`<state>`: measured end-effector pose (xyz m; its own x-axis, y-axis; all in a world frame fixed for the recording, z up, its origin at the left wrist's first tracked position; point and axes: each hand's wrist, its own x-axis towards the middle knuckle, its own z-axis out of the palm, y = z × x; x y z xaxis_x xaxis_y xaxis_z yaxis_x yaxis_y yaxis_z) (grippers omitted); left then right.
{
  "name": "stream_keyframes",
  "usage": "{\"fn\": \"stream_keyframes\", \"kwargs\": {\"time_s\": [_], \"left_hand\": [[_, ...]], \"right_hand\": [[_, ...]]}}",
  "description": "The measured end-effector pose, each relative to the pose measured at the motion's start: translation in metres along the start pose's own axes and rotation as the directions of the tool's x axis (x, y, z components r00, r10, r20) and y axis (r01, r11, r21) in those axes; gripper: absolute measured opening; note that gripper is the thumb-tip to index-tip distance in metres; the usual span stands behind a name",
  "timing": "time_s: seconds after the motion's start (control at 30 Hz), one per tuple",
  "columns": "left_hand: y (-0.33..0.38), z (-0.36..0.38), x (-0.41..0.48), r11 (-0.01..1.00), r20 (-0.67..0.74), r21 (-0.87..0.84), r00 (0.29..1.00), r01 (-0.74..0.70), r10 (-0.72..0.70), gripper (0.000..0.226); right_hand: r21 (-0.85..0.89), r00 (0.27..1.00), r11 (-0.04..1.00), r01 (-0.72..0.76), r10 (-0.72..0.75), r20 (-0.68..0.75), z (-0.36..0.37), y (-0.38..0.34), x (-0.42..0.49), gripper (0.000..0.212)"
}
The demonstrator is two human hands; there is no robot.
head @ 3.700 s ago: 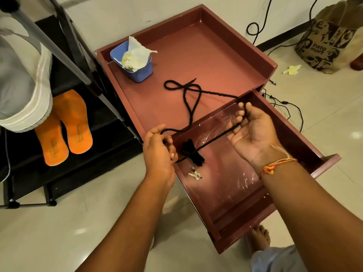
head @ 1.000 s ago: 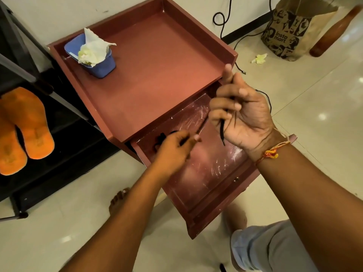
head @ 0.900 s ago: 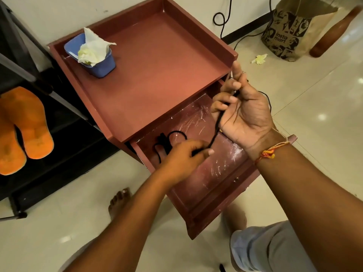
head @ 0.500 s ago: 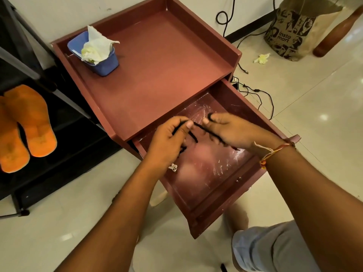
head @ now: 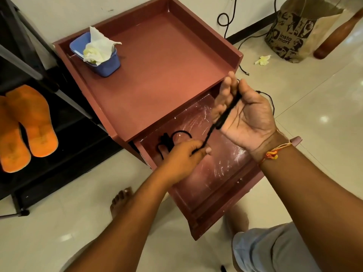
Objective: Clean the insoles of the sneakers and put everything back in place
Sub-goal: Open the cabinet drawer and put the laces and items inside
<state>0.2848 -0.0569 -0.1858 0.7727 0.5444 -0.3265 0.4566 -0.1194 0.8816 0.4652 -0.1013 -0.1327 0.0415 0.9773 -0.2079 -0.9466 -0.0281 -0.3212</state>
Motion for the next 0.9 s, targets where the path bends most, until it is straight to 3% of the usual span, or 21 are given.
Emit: {"fn": "stream_keyframes", "kwargs": {"time_s": [0.07, 0.13, 0.17, 0.23, 0.3, 0.37, 0.43, 0.47, 0.5, 0.57, 0.63, 0.7, 0.8, 0.9], "left_hand": [[-0.001, 0.003, -0.004, 0.997, 0.074, 0.075, 0.997, -0.023, 0.017, 0.022], [0.003, 0.003, -0.007, 0.993, 0.101, 0.102, 0.993, -0.063, 0.053, 0.023], [0.003, 0.001, -0.007, 0.991, 0.096, 0.102, 0.993, -0.083, 0.073, 0.026], [0.007, -0.004, -0.008, 0.991, 0.046, 0.070, 0.993, -0.115, 0.112, 0.032], [0.010, -0.011, -0.007, 0.988, -0.038, 0.007, 0.987, -0.157, 0.157, 0.031], [0.011, -0.017, -0.006, 0.979, -0.152, -0.080, 0.973, -0.189, 0.175, 0.015], [0.011, -0.022, -0.004, 0.972, -0.286, -0.142, 0.948, -0.189, 0.143, 0.014], [0.010, -0.024, -0.003, 0.969, -0.346, -0.172, 0.932, -0.179, 0.111, 0.015], [0.008, -0.026, -0.001, 0.964, -0.393, -0.205, 0.916, -0.168, 0.076, 0.016], [0.004, -0.028, -0.001, 0.958, -0.433, -0.246, 0.901, -0.144, 0.024, 0.024], [0.001, -0.026, -0.001, 0.956, -0.387, -0.279, 0.922, -0.094, -0.023, 0.036], [0.000, -0.020, -0.002, 0.964, -0.291, -0.266, 0.955, -0.023, -0.057, 0.041], [0.000, -0.012, -0.002, 0.995, -0.109, -0.094, 0.993, 0.043, -0.053, 0.034], [0.003, -0.006, -0.008, 0.997, 0.052, 0.076, 0.998, 0.026, -0.030, 0.027]], "right_hand": [[-0.139, 0.986, 0.983, 0.117, -0.133, -0.106, -0.001, -0.002, 0.002, 0.037], [-0.389, 0.959, 0.911, 0.137, -0.221, -0.180, -0.005, -0.004, 0.004, 0.039], [-0.562, 0.944, 0.821, 0.102, -0.258, -0.206, -0.007, -0.005, 0.004, 0.038], [-0.859, 0.927, 0.508, -0.056, -0.294, -0.234, -0.013, -0.003, 0.004, 0.034], [-0.955, 0.944, 0.223, -0.195, -0.221, -0.244, -0.018, 0.004, 0.003, 0.032], [-0.963, 0.961, 0.015, -0.267, -0.074, -0.268, -0.017, 0.012, 0.002, 0.032], [-0.941, 0.943, -0.111, -0.320, 0.061, -0.328, -0.012, 0.019, 0.000, 0.040], [-0.932, 0.928, -0.113, -0.344, 0.110, -0.356, -0.009, 0.021, -0.001, 0.049], [-0.927, 0.913, -0.065, -0.370, 0.156, -0.376, -0.006, 0.023, -0.002, 0.060], [-0.881, 0.879, 0.168, -0.442, 0.276, -0.388, 0.000, 0.024, -0.004, 0.077], [-0.739, 0.860, 0.467, -0.486, 0.409, -0.306, 0.003, 0.020, -0.004, 0.073], [-0.516, 0.867, 0.713, -0.475, 0.481, -0.133, 0.004, 0.015, -0.005, 0.062], [-0.215, 0.937, 0.918, -0.334, 0.348, 0.032, 0.002, 0.010, -0.003, 0.046], [-0.047, 0.998, 0.997, -0.067, 0.067, -0.014, 0.000, 0.006, 0.002, 0.038]]}}
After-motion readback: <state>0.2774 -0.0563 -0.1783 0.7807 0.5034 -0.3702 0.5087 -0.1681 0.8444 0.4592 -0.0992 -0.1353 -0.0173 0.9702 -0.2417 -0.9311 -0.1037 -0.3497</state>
